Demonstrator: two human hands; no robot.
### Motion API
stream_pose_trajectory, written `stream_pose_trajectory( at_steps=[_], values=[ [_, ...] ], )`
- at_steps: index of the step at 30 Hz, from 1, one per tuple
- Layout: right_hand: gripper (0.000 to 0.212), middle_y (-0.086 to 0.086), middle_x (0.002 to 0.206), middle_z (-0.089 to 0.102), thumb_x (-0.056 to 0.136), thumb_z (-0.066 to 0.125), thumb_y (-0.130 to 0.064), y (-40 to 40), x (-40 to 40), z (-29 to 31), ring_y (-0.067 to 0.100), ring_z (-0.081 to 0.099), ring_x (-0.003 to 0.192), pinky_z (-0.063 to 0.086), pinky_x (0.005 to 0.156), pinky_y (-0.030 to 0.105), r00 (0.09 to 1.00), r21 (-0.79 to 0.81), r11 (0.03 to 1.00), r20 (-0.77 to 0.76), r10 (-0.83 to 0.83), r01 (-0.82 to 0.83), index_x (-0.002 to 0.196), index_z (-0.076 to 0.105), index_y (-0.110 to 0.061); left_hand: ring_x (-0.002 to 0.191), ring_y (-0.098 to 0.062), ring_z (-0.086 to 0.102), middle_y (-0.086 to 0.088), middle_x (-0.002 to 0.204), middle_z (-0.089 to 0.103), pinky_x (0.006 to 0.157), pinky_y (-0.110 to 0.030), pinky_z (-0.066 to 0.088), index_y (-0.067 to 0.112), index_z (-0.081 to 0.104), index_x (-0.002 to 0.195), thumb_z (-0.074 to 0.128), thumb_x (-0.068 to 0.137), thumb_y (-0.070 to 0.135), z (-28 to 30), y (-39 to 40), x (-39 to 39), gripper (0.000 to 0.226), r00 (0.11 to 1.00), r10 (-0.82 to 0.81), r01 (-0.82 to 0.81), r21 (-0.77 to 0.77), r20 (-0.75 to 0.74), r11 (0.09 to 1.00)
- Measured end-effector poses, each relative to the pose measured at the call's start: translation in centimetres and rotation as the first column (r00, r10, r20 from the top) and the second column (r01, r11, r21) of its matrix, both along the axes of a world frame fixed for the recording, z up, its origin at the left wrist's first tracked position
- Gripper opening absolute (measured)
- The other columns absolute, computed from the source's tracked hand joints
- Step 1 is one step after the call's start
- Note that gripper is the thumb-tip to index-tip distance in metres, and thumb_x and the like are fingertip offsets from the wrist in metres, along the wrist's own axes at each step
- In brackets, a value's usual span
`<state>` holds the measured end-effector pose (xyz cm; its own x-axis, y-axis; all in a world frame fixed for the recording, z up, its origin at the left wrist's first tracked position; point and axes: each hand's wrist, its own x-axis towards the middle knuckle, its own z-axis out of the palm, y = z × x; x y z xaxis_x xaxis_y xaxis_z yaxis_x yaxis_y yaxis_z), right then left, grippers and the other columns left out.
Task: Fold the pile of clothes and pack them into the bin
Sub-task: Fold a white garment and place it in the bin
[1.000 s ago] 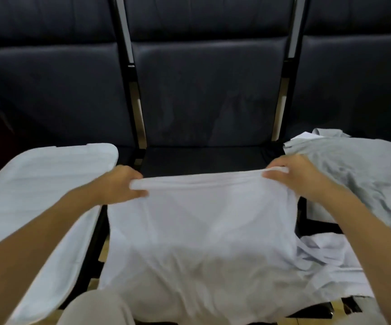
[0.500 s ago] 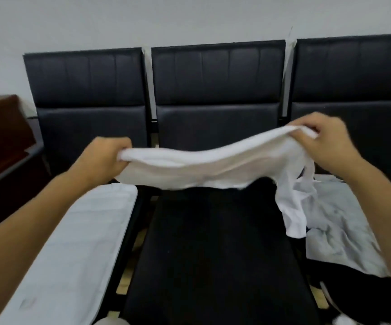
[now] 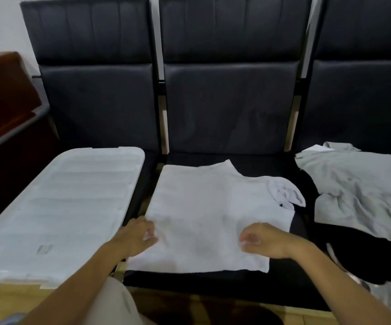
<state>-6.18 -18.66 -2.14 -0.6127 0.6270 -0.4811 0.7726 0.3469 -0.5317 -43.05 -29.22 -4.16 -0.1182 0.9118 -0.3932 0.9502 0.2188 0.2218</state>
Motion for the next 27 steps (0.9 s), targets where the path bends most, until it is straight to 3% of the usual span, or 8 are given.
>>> stream_pose_trajectory(
  at_steps=[4, 8, 13, 17, 21, 23, 25, 27],
  values=[
    [0.041, -0.011, 0.12, 0.048, 0.091, 0.064, -0.041, 1.0, -1.4, -1.2, 0.006, 0.05, 0.114, 0.043, 0.097, 0.022, 0.998, 0.054, 0.997, 0.017, -0.055, 0.054, 0.129, 0.055, -0.03, 0.119, -0.019, 0.037, 0.008, 0.123, 0.039, 0.097, -0.047, 0.044, 0.027, 0.05, 0.115, 0.057, 0.086, 0.064, -0.5, 1.6, 2.9, 0.047, 0.998, -0.013, 0.015, 0.029, -0.066, 0.999],
    [0.04, -0.005, 0.122, 0.045, 0.088, 0.067, -0.035, 1.4, -2.8, -2.0, 0.013, 0.045, 0.119, 0.044, 0.097, 0.032, 0.992, 0.148, 0.989, 0.122, -0.001, -0.017, 0.124, 0.051, -0.025, 0.121, -0.019, 0.034, 0.008, 0.122, 0.035, 0.099, -0.049, 0.038, 0.031, 0.044, 0.114, 0.059, 0.08, 0.07, -0.7, 1.7, 3.3, 0.054, 0.997, 0.048, -0.048, 0.002, -0.058, 0.999],
    [0.055, -0.007, 0.127, 0.039, 0.087, 0.065, -0.049, 1.2, -3.7, -2.2, 0.015, 0.039, 0.124, 0.04, 0.098, 0.033, 0.992, 0.226, 0.973, 0.125, 0.009, -0.037, 0.133, 0.042, -0.03, 0.138, -0.025, 0.024, 0.004, 0.147, 0.021, 0.112, -0.048, 0.028, 0.036, 0.019, 0.147, 0.056, 0.075, 0.079, -0.5, 0.2, 1.8, 0.092, 0.989, 0.099, -0.096, 0.033, -0.113, 0.995],
    [0.066, -0.005, 0.145, 0.032, 0.092, 0.052, -0.059, -0.3, -8.2, -2.2, 0.016, 0.028, 0.135, 0.025, 0.11, 0.033, 0.99, 0.414, 0.899, 0.069, 0.125, -0.143, 0.149, 0.03, -0.033, 0.15, -0.021, 0.006, 0.007, 0.162, 0.006, 0.122, -0.043, 0.012, 0.035, 0.007, 0.155, 0.043, 0.085, 0.077, 0.1, -0.7, 1.2, 0.09, 0.992, 0.114, -0.11, 0.062, -0.061, 0.992],
    [0.062, -0.005, 0.152, 0.025, 0.098, 0.043, -0.055, -1.9, -13.9, -1.7, 0.015, 0.024, 0.14, 0.024, 0.113, 0.035, 0.974, 0.414, 0.891, -0.045, 0.223, -0.185, 0.153, 0.022, -0.034, 0.152, -0.022, -0.006, 0.003, 0.165, -0.002, 0.123, -0.044, 0.001, 0.027, 0.003, 0.157, 0.041, 0.102, 0.035, 0.3, -2.4, 0.3, 0.067, 0.972, 0.109, -0.101, 0.051, -0.21, 0.994],
    [0.063, -0.004, 0.156, 0.022, 0.099, 0.043, -0.053, -2.6, -16.7, -1.4, 0.016, 0.022, 0.143, 0.024, 0.114, 0.038, 0.962, 0.4, 0.891, -0.069, 0.264, -0.216, 0.154, 0.019, -0.034, 0.151, -0.028, -0.014, -0.002, 0.165, -0.011, 0.122, -0.052, 0.001, 0.025, -0.003, 0.157, 0.04, 0.099, 0.013, 0.4, -3.6, -0.4, 0.073, 0.929, 0.132, -0.138, 0.008, -0.345, 0.99],
    [0.067, -0.003, 0.159, 0.015, 0.098, 0.044, -0.054, -3.3, -19.0, -1.5, 0.017, 0.015, 0.147, 0.022, 0.115, 0.041, 0.951, 0.378, 0.89, -0.07, 0.3, -0.253, 0.155, 0.014, -0.035, 0.149, -0.038, -0.014, -0.005, 0.163, -0.02, 0.119, -0.06, 0.009, 0.026, -0.011, 0.156, 0.04, 0.097, 0.006, 0.5, -4.4, -1.1, 0.08, 0.907, 0.222, -0.251, -0.039, -0.357, 0.967],
    [0.071, -0.002, 0.162, 0.009, 0.097, 0.045, -0.056, -3.8, -20.4, -1.8, 0.018, 0.009, 0.149, 0.022, 0.116, 0.043, 0.945, 0.361, 0.889, -0.057, 0.322, -0.282, 0.156, 0.01, -0.037, 0.147, -0.047, 0.0, -0.003, 0.164, -0.017, 0.113, -0.062, 0.026, 0.03, -0.014, 0.155, 0.041, 0.095, 0.003, 0.2, -4.7, -1.6, 0.086, 0.9, 0.335, -0.367, -0.068, -0.278, 0.928]
  ],
)
